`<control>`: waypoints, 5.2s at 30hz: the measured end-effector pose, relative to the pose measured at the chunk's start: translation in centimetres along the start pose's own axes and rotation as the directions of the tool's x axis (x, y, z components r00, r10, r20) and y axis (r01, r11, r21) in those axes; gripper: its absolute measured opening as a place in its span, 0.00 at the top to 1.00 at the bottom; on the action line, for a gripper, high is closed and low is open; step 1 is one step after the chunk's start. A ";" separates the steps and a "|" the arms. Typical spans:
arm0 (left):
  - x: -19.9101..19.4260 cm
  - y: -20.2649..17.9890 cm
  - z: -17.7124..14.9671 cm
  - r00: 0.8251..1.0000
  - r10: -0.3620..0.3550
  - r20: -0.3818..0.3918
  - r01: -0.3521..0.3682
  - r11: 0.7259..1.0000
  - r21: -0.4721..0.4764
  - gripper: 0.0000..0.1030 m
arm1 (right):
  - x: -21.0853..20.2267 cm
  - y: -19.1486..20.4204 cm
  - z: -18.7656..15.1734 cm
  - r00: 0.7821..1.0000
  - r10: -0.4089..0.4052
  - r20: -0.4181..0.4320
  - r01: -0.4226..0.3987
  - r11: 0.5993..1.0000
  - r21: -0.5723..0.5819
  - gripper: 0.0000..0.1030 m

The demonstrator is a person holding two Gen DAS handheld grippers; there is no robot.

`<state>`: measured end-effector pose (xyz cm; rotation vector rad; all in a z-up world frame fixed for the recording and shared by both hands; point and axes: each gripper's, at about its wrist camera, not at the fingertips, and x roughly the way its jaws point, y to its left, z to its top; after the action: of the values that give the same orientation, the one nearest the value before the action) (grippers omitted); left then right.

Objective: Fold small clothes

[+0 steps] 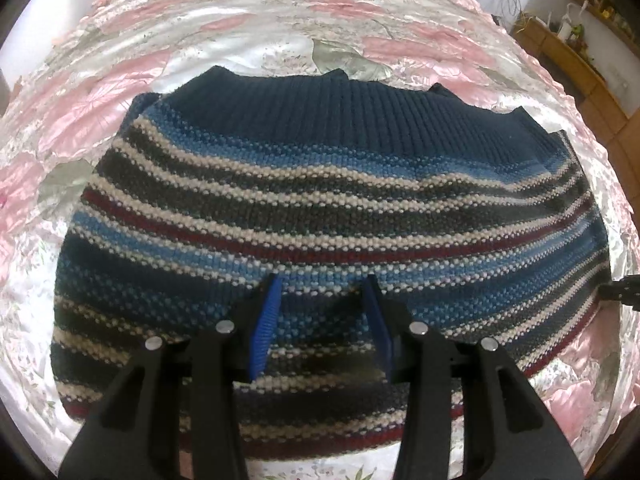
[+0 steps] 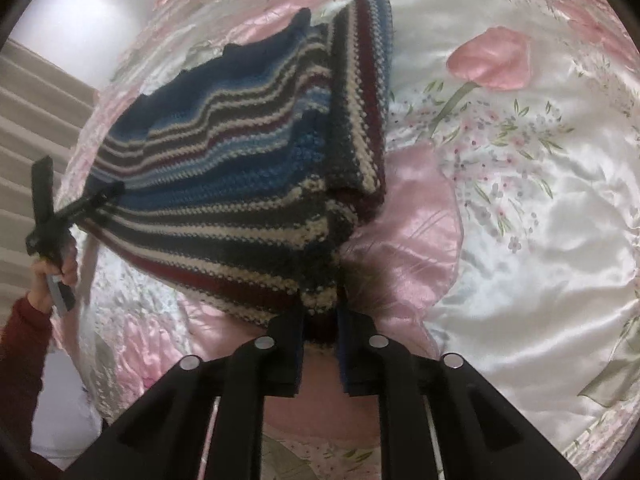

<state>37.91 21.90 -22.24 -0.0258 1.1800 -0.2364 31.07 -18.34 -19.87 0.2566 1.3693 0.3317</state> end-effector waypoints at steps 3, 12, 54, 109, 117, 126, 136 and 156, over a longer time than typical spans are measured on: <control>-0.5 -0.6 0.1 1.000 0.021 -0.002 -0.021 1.000 0.007 0.56 | -1.6 0.3 0.4 0.999 -0.024 0.025 0.024 1.000 0.005 0.67; -2.1 -2.2 1.0 0.998 0.052 0.047 -0.052 0.999 0.004 0.50 | -2.9 2.3 8.0 0.981 -0.067 0.184 0.066 0.998 0.010 0.46; -0.2 -5.2 3.1 0.995 0.067 0.073 -0.070 0.997 0.029 0.38 | 0.1 1.2 11.8 0.987 -0.103 0.126 0.097 0.994 0.054 0.74; 1.5 -9.6 3.4 0.998 0.037 0.059 -0.039 0.998 0.048 0.31 | -1.4 0.1 6.6 0.987 0.069 0.143 -0.085 0.990 0.109 0.73; 1.1 -9.5 3.4 0.997 0.039 0.069 -0.042 0.998 0.053 0.29 | -2.3 -0.6 6.4 0.977 0.096 0.188 -0.120 0.985 0.122 0.73; 3.0 -8.0 2.8 0.998 0.048 0.049 -0.050 0.998 0.035 0.22 | 1.8 -3.4 5.7 0.994 0.031 0.108 -0.054 0.975 0.217 0.72; 3.8 -7.8 2.6 0.998 0.040 0.040 -0.041 0.999 0.027 0.20 | 2.4 -2.9 5.9 0.995 0.005 0.096 -0.026 0.975 0.222 0.70; -0.3 -1.0 3.6 0.983 0.176 0.061 -0.178 0.983 0.043 0.25 | -1.2 2.2 8.0 0.995 -0.025 0.100 0.001 0.973 0.232 0.70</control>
<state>40.93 20.64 -20.47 0.1135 1.1127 -0.1063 38.54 -16.66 -16.45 0.4521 1.3072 0.1450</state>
